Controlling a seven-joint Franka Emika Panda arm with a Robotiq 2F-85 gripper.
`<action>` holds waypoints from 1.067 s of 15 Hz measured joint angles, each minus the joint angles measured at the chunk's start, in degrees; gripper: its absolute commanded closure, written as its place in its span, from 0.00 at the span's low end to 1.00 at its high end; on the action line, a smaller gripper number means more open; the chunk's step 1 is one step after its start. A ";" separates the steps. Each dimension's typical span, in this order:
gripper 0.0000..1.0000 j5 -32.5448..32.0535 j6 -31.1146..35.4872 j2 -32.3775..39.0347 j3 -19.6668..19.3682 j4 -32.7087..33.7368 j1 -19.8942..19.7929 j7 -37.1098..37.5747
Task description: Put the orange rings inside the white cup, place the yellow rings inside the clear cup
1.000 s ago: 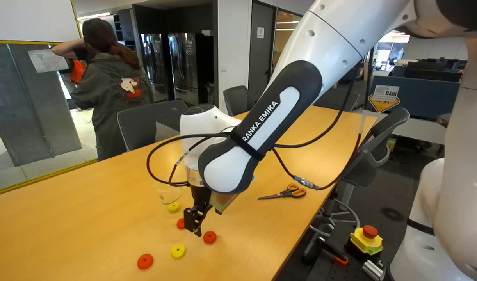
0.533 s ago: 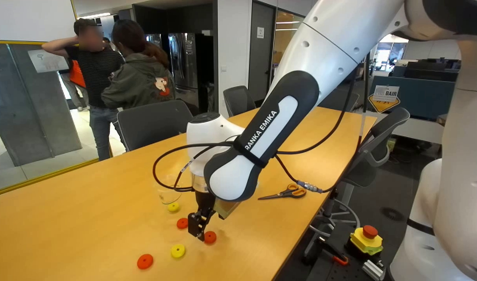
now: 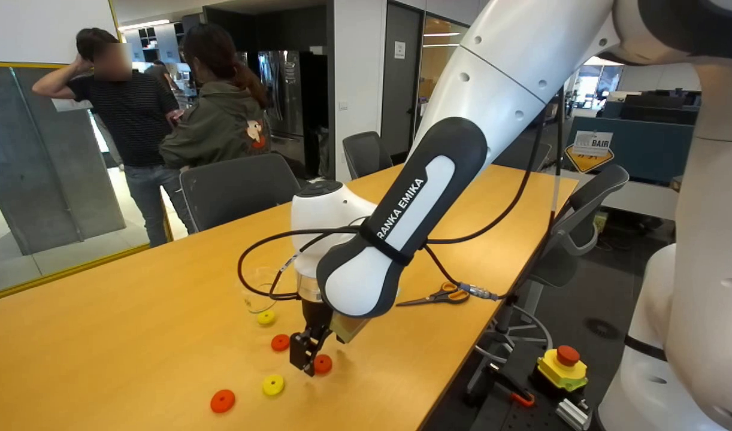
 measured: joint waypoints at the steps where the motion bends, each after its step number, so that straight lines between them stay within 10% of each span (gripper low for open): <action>1: 0.00 0.02 0.17 0.16 0.01 0.00 0.01 0.00; 3: 0.00 0.03 0.60 0.56 0.02 0.00 0.02 0.00; 4: 0.25 0.03 0.87 0.76 0.02 0.00 0.02 0.00; 12: 0.80 0.04 2.19 0.90 0.02 0.08 0.22 0.04; 16: 0.80 0.04 2.18 0.72 -0.31 0.07 0.29 0.12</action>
